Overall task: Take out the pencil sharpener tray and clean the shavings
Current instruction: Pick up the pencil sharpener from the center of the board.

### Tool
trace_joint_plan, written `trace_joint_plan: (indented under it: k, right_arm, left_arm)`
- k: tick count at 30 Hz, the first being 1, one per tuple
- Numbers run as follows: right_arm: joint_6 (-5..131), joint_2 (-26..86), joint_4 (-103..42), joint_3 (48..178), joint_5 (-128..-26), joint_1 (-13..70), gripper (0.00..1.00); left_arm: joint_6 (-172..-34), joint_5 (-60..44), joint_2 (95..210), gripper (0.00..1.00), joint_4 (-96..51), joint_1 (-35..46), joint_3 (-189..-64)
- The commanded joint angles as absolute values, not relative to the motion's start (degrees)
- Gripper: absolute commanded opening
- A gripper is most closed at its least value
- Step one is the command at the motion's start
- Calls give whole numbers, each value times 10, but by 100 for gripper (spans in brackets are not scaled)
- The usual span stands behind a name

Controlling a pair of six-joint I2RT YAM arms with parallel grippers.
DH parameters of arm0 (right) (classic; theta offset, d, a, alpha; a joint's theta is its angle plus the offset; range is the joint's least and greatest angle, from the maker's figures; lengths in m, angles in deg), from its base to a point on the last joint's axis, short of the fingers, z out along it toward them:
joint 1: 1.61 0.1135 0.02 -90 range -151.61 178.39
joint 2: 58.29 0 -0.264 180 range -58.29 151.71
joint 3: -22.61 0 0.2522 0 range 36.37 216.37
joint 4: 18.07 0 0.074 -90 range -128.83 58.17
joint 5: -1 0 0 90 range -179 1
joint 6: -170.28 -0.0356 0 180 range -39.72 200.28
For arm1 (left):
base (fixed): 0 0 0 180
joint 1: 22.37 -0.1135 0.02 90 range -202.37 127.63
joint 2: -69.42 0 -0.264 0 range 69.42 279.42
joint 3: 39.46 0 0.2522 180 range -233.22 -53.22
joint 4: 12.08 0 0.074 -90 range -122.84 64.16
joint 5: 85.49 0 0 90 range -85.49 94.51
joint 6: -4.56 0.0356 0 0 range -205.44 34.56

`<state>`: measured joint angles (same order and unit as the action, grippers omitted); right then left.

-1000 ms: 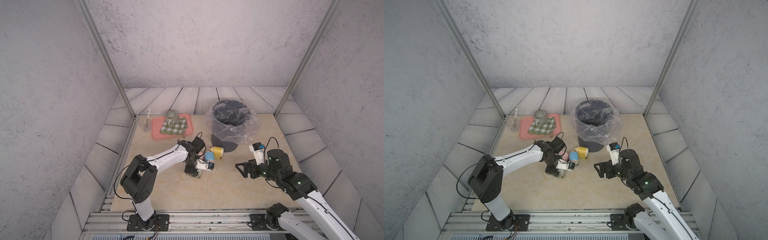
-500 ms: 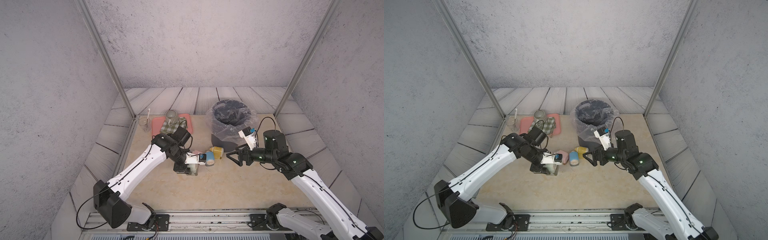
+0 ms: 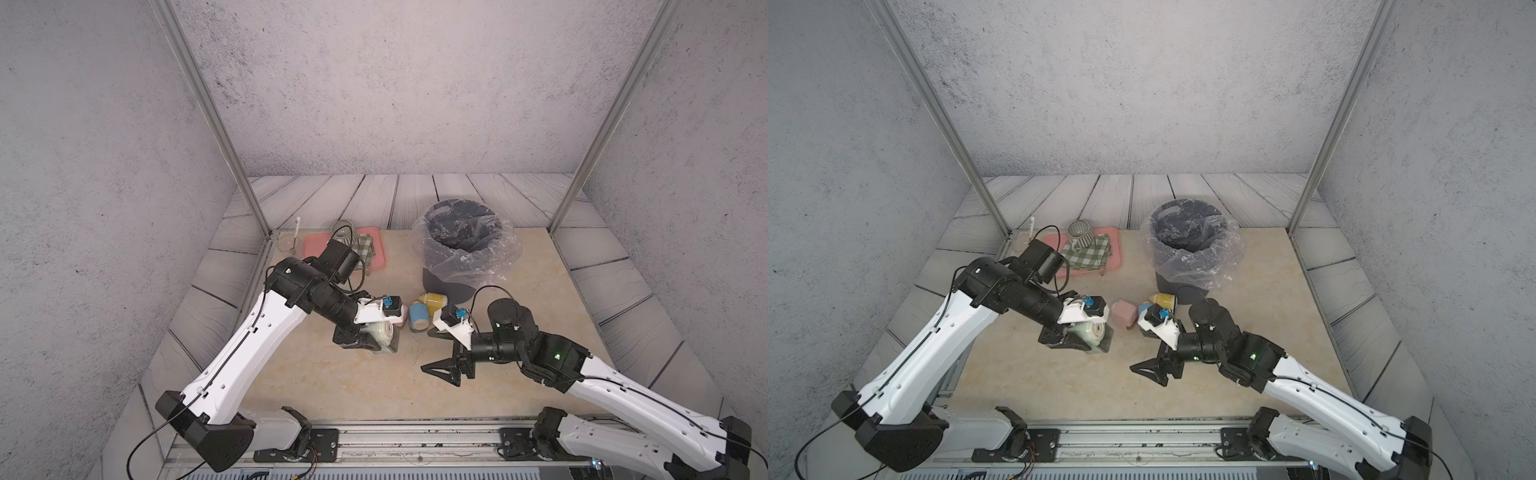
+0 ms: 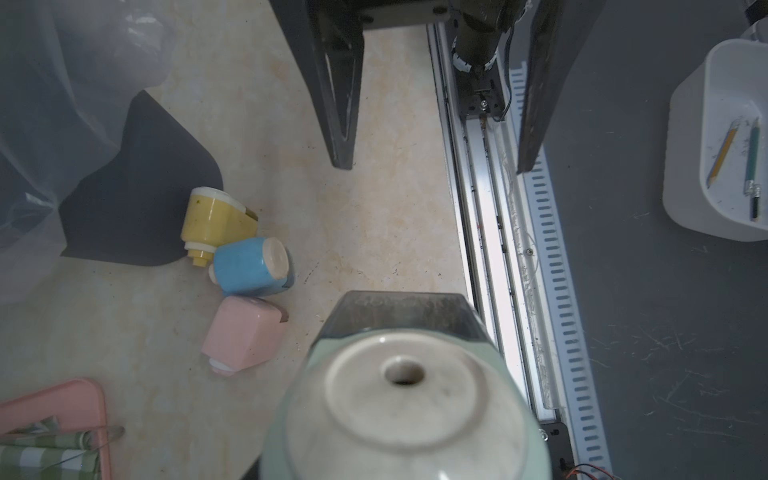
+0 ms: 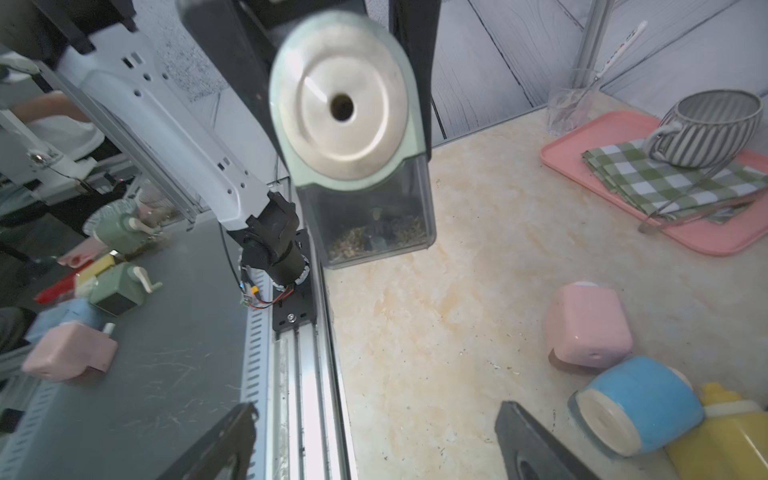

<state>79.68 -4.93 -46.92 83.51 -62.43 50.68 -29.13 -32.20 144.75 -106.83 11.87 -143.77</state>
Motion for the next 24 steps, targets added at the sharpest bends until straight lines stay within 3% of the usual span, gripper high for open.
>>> trace_joint_plan:
  k: [1, 14, 24]
  right_arm:
    - [830, -29, -368, 834, -679, 512, 89]
    - [816, 4, -319, 849, -601, 526, 85]
    - [795, 11, -305, 850, -568, 538, 93]
  left_arm:
    - [-304, -385, 1438, 0, -1096, 116, -1432]
    - [-325, -328, 1449, 0, -1114, 129, -1420]
    - [-331, -304, 1439, 0, -1093, 138, -1410]
